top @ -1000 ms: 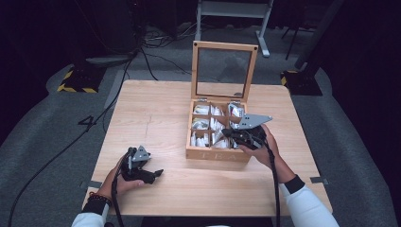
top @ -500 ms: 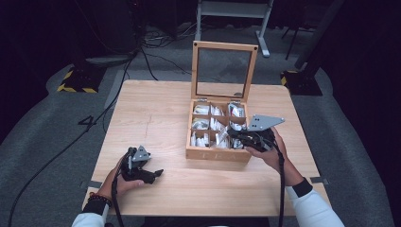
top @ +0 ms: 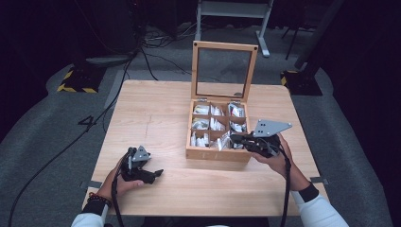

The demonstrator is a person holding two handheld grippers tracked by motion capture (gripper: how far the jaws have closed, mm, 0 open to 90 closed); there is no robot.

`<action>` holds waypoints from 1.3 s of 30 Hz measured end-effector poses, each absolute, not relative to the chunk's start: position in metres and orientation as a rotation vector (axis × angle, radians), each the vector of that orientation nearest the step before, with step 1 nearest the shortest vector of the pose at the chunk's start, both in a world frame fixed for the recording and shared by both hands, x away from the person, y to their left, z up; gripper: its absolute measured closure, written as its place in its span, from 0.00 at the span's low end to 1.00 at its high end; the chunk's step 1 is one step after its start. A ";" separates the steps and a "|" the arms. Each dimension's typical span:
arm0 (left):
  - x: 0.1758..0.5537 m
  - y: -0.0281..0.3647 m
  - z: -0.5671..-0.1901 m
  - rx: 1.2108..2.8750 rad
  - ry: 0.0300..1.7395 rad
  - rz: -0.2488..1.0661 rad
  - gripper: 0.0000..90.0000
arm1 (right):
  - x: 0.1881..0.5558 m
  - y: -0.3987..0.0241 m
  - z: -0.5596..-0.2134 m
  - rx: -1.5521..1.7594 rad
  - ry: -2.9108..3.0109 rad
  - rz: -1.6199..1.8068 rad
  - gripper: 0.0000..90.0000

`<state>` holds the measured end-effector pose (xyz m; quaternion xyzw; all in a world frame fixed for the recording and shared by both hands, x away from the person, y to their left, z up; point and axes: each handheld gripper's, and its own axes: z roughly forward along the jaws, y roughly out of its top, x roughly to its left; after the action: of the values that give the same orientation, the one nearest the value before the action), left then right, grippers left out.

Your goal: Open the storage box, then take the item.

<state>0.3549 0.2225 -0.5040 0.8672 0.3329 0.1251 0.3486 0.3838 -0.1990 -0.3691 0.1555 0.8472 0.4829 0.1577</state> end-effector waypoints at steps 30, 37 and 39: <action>0.355 0.223 -0.504 2.245 0.868 0.324 0.16 | 0.343 -0.172 -0.457 0.269 2.778 1.199 1.00; 0.353 0.223 -0.504 2.242 0.880 0.331 0.16 | 0.345 -0.177 -0.465 0.276 2.824 1.166 0.98; 0.353 0.223 -0.504 2.242 0.881 0.331 0.16 | 0.345 -0.179 -0.466 0.274 2.819 1.150 0.91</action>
<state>0.3530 0.2228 -0.5040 0.8646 0.3396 0.1277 0.3477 0.3450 -0.1790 -0.4658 0.0896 0.9214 0.3758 0.0426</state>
